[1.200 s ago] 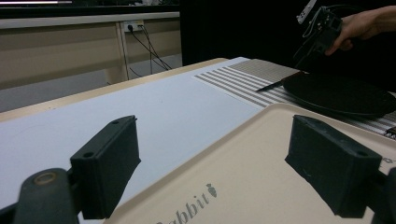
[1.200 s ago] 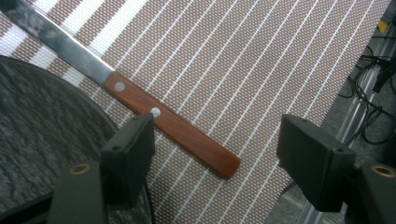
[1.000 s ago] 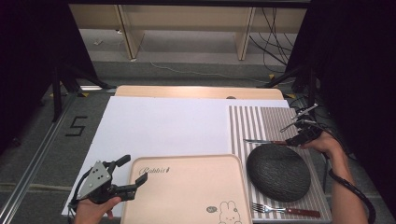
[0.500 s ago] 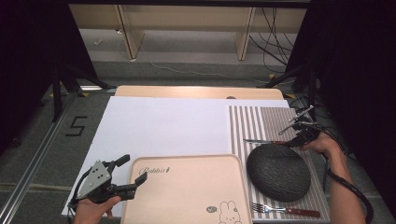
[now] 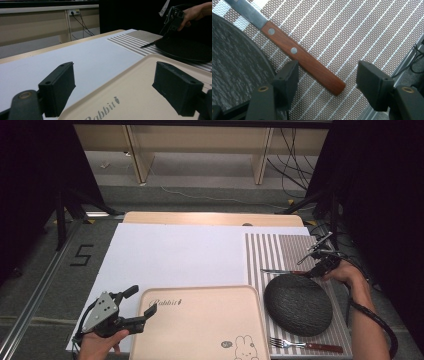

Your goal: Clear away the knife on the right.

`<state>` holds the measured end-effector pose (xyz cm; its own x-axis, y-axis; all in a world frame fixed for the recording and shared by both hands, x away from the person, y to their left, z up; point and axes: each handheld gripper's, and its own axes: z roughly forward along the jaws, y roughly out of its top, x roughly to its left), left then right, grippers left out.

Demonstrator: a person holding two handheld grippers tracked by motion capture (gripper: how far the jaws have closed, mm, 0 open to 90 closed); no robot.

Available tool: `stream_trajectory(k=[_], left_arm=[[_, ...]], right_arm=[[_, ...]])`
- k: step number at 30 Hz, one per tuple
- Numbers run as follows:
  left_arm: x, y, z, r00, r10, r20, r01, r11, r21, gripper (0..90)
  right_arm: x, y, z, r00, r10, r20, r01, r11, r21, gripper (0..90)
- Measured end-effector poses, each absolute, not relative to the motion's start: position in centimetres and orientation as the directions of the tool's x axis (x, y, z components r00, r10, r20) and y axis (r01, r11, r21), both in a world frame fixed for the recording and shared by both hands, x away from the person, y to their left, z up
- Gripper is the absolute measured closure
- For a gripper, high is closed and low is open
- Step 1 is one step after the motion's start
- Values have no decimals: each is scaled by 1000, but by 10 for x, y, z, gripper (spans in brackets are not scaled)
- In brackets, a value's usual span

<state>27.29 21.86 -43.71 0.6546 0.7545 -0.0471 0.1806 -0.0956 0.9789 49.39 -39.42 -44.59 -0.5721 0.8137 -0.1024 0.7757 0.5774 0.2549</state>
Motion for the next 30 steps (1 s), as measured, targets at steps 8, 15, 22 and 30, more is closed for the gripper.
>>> stream_trajectory(k=[8,15,22,30], left_arm=[[273,219,-437,652,757,-47,184,-98,978,168],[274,219,-437,652,757,-49,185,-96,978,169],[274,220,-437,648,760,-51,187,-94,978,170],[273,220,-437,644,764,-49,192,-100,976,173]], right_arm=[[497,-394,-447,-576,812,-94,775,579,254,384],[500,-395,-446,-601,796,-77,764,600,239,413],[500,-395,-449,-586,809,-53,775,578,256,432],[500,-399,-448,-602,798,-33,766,589,257,447]])
